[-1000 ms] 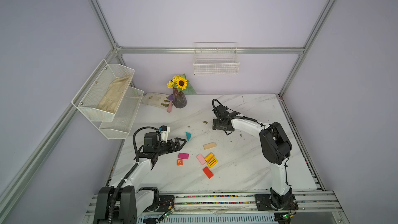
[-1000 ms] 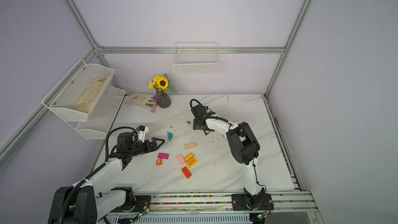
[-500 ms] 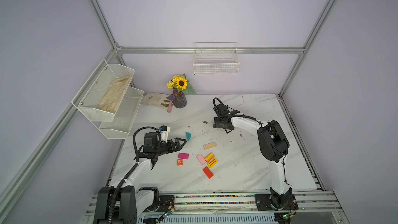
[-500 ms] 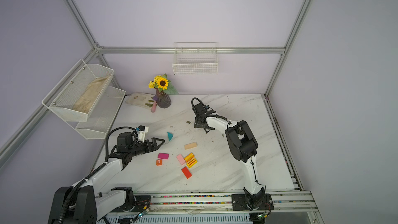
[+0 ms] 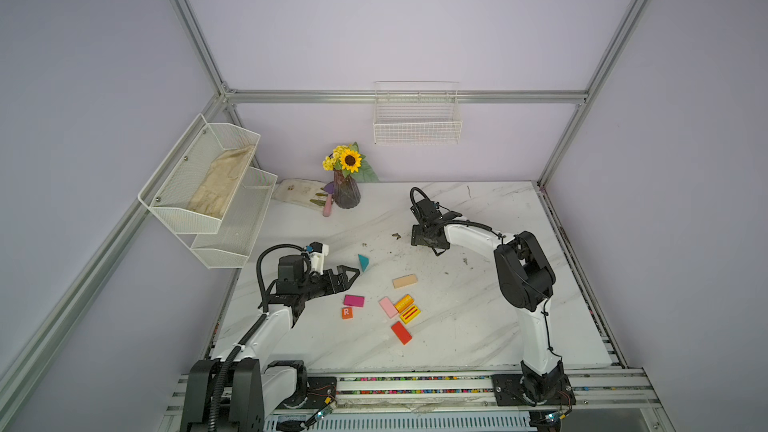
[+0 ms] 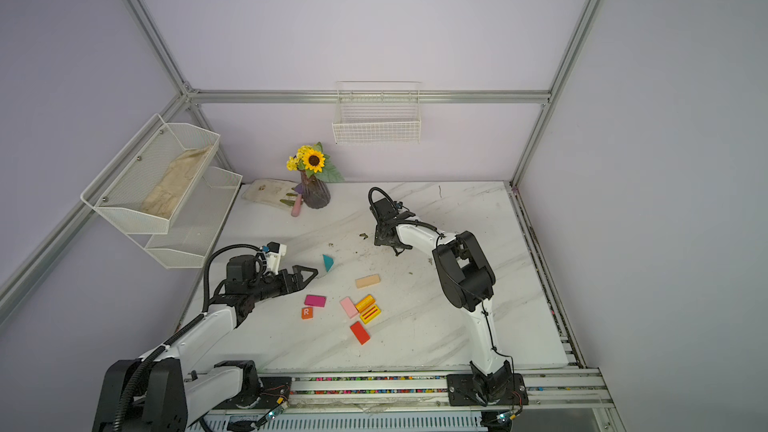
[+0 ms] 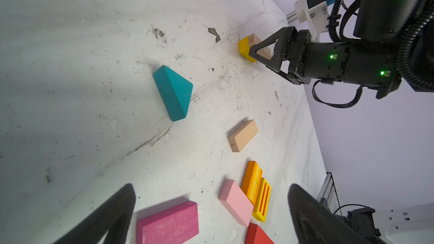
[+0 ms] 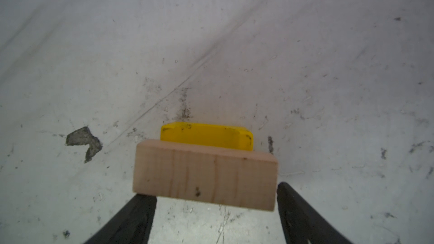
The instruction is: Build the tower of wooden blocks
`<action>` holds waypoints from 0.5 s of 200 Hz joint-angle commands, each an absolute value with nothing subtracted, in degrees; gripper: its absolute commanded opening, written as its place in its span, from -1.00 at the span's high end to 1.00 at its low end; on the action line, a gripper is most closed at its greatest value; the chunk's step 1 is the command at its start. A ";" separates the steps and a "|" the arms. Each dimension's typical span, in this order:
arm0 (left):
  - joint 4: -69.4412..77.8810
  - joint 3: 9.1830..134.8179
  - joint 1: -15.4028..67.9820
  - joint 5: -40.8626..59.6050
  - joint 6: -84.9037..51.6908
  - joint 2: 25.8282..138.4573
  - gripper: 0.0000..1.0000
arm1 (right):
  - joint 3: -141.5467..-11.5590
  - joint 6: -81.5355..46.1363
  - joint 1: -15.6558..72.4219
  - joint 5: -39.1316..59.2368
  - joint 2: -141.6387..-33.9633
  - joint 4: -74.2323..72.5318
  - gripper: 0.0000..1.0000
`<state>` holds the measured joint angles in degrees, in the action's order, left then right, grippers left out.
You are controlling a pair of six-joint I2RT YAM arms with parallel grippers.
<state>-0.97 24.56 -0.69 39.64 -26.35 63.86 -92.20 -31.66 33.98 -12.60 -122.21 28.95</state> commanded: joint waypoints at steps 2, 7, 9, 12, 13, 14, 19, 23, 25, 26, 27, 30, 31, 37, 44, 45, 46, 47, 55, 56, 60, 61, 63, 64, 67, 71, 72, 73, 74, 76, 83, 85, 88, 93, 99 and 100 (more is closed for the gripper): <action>0.53 28.48 -0.74 39.98 -25.63 63.98 -0.99 | -93.86 -31.83 33.50 -12.85 -123.68 29.49 -0.65; 0.56 28.47 -0.77 39.99 -25.58 63.98 -0.99 | -93.86 -31.82 33.49 -12.84 -123.75 29.53 -0.65; 0.60 28.47 -0.76 39.99 -25.58 63.98 -1.00 | -93.87 -31.75 33.49 -12.83 -123.75 29.53 -0.65; 0.54 28.44 -0.78 39.95 -25.58 64.03 -1.00 | -93.93 -31.73 33.44 -12.83 -123.88 29.53 -0.64; 0.53 28.50 -0.78 39.92 -25.58 64.01 -1.00 | -93.94 -31.73 33.42 -12.83 -123.90 29.53 -0.64; 0.57 28.49 -0.79 39.96 -25.58 64.04 -1.00 | -93.95 -31.73 33.45 -12.83 -123.91 29.53 -0.64; 0.61 28.48 -0.72 39.96 -25.58 64.07 -1.00 | -94.04 -31.68 33.40 -12.83 -124.00 29.53 -0.64; 0.54 28.50 -0.75 39.93 -25.58 64.07 -1.00 | -94.10 -31.64 33.39 -12.83 -124.01 29.53 -0.64; 0.53 28.50 -0.72 39.93 -25.58 64.07 -1.00 | -94.12 -31.64 33.35 -12.83 -124.01 29.53 -0.64; 0.57 28.53 -0.71 39.96 -25.58 64.07 -1.00 | -94.13 -31.64 33.38 -12.83 -124.01 29.53 -0.64; 0.55 28.51 -0.71 39.93 -25.58 64.07 -1.00 | -94.09 -31.64 33.39 -12.83 -124.01 29.53 -0.64; 0.57 28.44 -0.70 39.98 -25.58 64.07 -0.99 | -94.20 -31.64 33.40 -12.77 -123.97 29.53 -0.64; 0.59 28.50 -0.70 39.99 -25.58 64.07 -0.99 | -94.17 -31.64 33.40 -12.76 -123.99 29.53 -0.64; 0.55 28.48 -0.74 39.99 -25.58 64.07 -0.99 | -94.21 -31.62 33.40 -12.70 -124.04 29.58 -0.64; 0.59 28.44 -0.72 39.99 -25.58 64.07 -1.00 | -94.21 -31.60 33.40 -12.57 -124.00 29.68 -0.64; 0.56 28.41 -0.76 39.99 -25.58 64.07 -1.00 | -94.21 -31.53 33.40 -12.57 -124.01 29.70 -0.64; 0.54 28.44 -0.77 39.99 -25.58 64.07 -1.00 | -94.17 -31.59 33.40 -12.57 -124.01 29.70 -0.64; 0.58 28.50 -0.74 39.99 -25.62 64.07 -1.00 | -94.15 -31.61 33.40 -12.57 -123.97 29.70 -0.64; 0.53 28.49 -0.73 39.99 -25.58 64.07 -1.00 | -93.96 -31.64 33.38 -12.70 -123.69 29.75 -0.64; 0.53 28.48 -0.71 39.99 -25.58 64.07 -1.00 | -93.92 -31.64 33.39 -12.72 -123.63 29.77 -0.64; 0.56 28.53 -0.70 39.99 -25.58 64.07 -1.00 | -93.76 -31.64 33.44 -12.82 -123.51 29.79 -0.64; 0.59 28.55 -0.70 39.99 -25.58 64.07 -0.99 | -93.64 -31.64 33.42 -12.87 -123.46 29.79 -0.64; 0.59 28.45 -0.70 39.99 -25.58 64.07 -0.99 | -93.57 -31.64 33.40 -12.91 -123.37 29.79 -0.64; 0.60 28.42 -0.70 39.99 -25.58 64.07 -0.99 | -93.54 -31.64 33.40 -12.96 -123.34 29.75 -0.64; 0.61 28.49 -0.71 39.97 -25.60 64.07 -1.00 | -93.42 -31.62 33.39 -13.05 -123.13 29.79 -0.64; 0.57 28.56 -0.71 39.94 -25.62 64.07 -1.00 | -93.23 -31.56 33.41 -13.21 -122.99 29.79 -0.64; 0.59 28.52 -0.71 39.96 -25.60 64.07 -1.00 | -93.20 -31.56 33.40 -13.24 -122.93 29.79 -0.64; 0.60 28.50 -0.71 39.98 -25.59 64.07 -1.00 | -93.18 -31.56 33.36 -13.26 -122.86 29.79 -0.64; 0.61 28.53 -0.70 39.98 -25.58 64.07 -1.00 | -93.08 -31.55 33.38 -13.26 -122.82 29.79 -0.64; 0.57 28.49 -0.70 39.97 -25.58 64.07 -1.00 | -92.97 -31.51 33.39 -13.31 -122.68 29.79 -0.64; 0.53 28.52 -0.70 39.92 -25.59 64.07 -0.99 | -92.54 -31.40 33.33 -13.40 -122.27 29.79 -0.64; 0.53 28.51 -0.70 39.97 -25.58 64.07 -1.00 | -92.44 -31.38 33.34 -13.48 -122.08 29.79 -0.64; 0.54 28.56 -0.77 39.99 -25.58 64.07 -1.00 | -92.16 -31.33 33.40 -13.53 -121.86 29.86 -0.64; 0.53 28.52 -0.75 39.99 -25.58 64.07 -1.00 | -91.70 -31.31 33.33 -13.74 -121.51 29.80 -0.64; 0.57 28.51 -0.77 39.99 -25.58 64.07 -1.00 | -91.14 -31.23 33.31 -14.11 -120.99 29.67 -0.64; 0.59 28.50 -0.78 39.99 -25.58 64.07 -1.00 | -91.10 -31.22 33.31 -14.17 -120.92 29.69 -0.64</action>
